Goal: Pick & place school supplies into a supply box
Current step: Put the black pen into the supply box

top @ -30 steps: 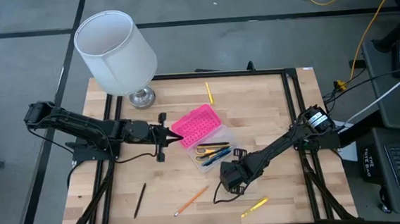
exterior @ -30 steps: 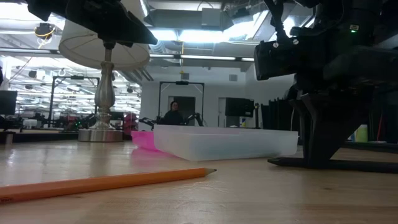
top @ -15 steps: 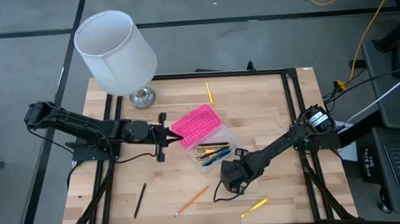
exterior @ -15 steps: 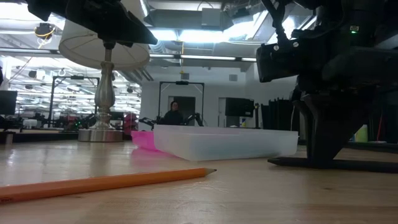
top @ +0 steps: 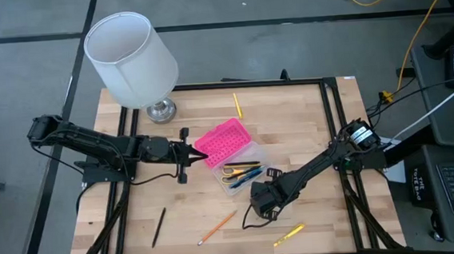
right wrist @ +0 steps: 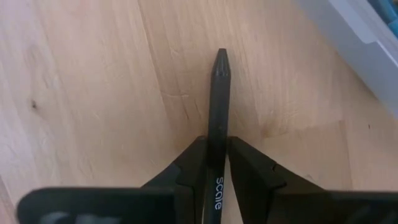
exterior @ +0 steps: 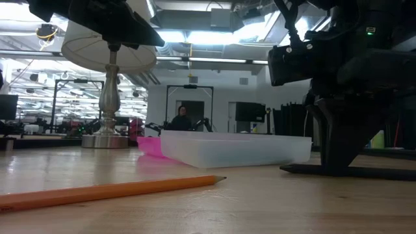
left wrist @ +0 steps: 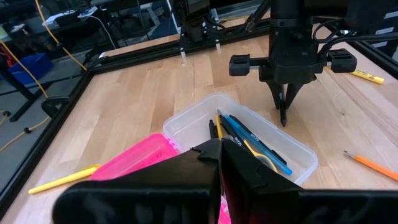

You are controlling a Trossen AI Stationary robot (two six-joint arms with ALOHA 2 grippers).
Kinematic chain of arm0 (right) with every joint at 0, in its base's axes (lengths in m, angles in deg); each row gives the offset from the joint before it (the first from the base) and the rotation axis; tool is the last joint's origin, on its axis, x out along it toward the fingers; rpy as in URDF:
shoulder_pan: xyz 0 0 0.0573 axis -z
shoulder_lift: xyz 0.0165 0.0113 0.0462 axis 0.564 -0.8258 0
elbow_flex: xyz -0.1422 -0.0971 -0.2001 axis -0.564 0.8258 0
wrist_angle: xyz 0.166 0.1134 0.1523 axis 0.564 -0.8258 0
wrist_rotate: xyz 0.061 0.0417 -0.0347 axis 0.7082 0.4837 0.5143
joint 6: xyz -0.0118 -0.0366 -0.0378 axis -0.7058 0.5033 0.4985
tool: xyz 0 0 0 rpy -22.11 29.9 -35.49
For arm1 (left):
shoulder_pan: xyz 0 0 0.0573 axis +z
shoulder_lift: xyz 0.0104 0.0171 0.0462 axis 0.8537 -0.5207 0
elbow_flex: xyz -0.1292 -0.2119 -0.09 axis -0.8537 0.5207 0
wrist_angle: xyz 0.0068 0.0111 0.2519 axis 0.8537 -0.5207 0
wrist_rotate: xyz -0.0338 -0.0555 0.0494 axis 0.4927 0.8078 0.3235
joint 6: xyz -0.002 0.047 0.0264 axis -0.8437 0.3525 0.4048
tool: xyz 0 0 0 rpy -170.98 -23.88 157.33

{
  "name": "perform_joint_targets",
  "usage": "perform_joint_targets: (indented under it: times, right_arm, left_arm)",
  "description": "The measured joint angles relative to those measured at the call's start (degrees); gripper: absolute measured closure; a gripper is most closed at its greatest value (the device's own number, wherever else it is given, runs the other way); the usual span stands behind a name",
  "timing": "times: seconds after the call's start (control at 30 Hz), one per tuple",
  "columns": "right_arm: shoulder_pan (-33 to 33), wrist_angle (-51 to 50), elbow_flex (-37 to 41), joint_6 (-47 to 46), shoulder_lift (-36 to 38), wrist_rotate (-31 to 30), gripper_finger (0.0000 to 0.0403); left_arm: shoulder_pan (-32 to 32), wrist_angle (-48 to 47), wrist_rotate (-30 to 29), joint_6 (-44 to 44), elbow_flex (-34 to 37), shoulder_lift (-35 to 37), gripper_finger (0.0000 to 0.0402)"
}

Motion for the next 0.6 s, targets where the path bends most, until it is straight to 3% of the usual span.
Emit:
perform_joint_targets:
  times: [0.6]
  right_arm:
    - [-0.3, 0.4, 0.1, 0.5, -0.1, -1.8, 0.0328]
  left_arm:
    - [0.0, 0.0, 0.0, 0.0, 0.0, 0.0, 0.0396]
